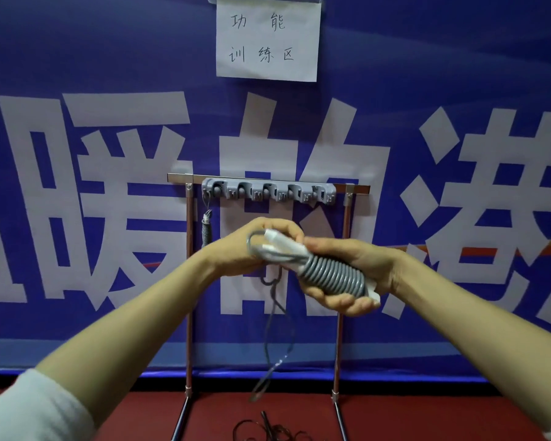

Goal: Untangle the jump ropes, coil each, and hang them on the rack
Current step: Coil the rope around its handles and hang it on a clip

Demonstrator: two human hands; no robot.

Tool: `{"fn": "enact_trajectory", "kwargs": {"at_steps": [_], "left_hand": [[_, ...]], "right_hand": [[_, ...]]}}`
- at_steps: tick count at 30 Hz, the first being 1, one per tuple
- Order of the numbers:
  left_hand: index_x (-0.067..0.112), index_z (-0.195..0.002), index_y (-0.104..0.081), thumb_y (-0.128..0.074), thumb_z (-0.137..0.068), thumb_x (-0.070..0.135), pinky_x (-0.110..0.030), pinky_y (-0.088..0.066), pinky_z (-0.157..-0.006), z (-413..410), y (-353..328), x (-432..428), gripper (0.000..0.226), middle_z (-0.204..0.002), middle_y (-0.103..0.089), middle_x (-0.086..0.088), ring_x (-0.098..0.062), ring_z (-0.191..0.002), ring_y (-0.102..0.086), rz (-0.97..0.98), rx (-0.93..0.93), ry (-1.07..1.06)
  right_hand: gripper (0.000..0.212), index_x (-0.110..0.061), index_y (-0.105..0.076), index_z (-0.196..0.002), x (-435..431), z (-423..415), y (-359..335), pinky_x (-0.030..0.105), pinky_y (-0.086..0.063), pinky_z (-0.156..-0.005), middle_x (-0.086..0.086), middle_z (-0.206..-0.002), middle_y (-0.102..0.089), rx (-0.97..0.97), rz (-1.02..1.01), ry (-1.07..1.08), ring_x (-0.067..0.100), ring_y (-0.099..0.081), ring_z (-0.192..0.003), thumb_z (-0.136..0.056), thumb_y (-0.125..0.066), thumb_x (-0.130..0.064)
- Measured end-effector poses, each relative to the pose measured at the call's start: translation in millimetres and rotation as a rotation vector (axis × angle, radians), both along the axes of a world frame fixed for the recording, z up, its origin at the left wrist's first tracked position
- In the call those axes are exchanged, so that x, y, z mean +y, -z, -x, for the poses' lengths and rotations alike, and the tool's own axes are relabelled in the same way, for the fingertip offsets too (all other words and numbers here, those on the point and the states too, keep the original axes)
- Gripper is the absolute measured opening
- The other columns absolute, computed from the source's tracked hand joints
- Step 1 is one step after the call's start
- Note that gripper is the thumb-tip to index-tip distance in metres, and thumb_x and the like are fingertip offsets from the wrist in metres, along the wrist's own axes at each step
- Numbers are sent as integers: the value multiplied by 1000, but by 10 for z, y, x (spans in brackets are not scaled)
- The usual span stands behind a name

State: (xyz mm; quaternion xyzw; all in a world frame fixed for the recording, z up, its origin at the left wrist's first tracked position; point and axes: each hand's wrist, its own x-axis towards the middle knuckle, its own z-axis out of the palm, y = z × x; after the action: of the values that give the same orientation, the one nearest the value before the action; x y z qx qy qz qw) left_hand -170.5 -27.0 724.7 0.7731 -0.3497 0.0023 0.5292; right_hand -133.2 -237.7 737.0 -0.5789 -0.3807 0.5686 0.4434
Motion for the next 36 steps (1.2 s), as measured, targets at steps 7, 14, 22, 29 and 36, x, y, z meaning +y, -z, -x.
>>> {"fn": "enact_trajectory", "kwargs": {"at_steps": [7, 14, 22, 29, 36], "left_hand": [[7, -101, -56, -69, -86, 5, -28, -56, -78, -53, -356, -119, 19, -92, -72, -4, -15, -85, -69, -722, -87, -116], [12, -89, -50, -73, -82, 8, -30, -56, -72, 74, -73, -206, 25, -89, -70, -4, -19, -81, -68, -470, -505, -616], [3, -100, -62, -49, -101, 27, -25, -56, -68, 37, 33, -173, 27, -82, -63, -11, -14, -69, -61, 396, 453, -379], [1, -103, -66, -52, -96, 9, -30, -59, -78, -5, 18, -135, 19, -81, -70, -6, -12, -71, -71, 549, 711, -175], [6, -91, -77, -49, -89, 23, -18, -53, -54, -1, 104, -259, 33, -85, -73, -4, -5, -56, -60, 706, 790, 84]], "right_hand": [[58, -5, -53, -114, 131, 64, -35, 21, -42, -38, 8, -67, -55, -607, 454, 162, 16, -51, -48, -90, -54, -57], [44, -30, -57, -112, 181, -56, -8, 41, -54, -67, 8, -88, -68, -1292, 356, 474, 25, -65, -74, -88, -47, -66], [51, -28, -31, -140, 213, -165, 194, 33, -41, -61, 8, -106, -62, -2344, 307, 606, 28, -65, -86, -99, -25, -57], [54, -16, -66, -117, 128, -330, 152, 20, -22, -38, 8, -61, -53, -2575, -40, 666, 21, -48, -40, -90, -31, -47], [51, -14, -64, -125, 61, -358, 93, 22, -29, -36, 9, -65, -53, -2629, -263, 632, 19, -46, -44, -92, -39, -43]]}}
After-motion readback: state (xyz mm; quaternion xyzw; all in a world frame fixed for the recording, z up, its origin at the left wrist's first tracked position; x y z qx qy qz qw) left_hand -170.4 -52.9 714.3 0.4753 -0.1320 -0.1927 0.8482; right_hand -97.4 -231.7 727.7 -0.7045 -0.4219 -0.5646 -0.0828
